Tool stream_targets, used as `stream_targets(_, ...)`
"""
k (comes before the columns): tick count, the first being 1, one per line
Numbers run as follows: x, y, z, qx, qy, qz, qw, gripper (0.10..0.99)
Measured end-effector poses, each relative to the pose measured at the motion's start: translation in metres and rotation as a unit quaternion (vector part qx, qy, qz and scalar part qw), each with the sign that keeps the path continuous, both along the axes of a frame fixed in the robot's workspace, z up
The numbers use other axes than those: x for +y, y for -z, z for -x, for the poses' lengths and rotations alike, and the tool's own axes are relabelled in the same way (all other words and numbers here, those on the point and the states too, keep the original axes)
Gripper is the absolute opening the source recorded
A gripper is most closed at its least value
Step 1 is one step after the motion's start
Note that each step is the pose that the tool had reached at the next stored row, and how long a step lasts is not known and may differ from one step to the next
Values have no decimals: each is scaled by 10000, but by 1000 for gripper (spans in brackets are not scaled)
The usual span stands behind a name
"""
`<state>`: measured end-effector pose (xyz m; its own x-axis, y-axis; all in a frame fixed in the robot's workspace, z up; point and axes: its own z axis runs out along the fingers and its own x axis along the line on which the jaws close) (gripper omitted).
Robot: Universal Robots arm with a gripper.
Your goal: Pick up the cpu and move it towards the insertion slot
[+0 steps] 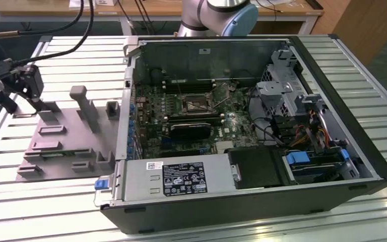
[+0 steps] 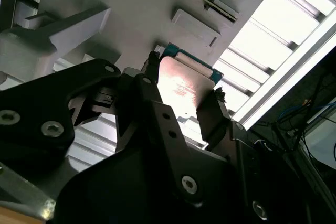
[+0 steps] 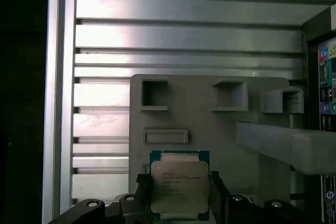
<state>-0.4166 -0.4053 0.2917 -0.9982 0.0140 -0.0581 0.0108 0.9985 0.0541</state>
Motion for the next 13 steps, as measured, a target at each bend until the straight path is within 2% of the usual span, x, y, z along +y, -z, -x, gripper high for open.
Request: stream_targets(13, 0, -267, 0, -41, 0, 0, 10000, 537)
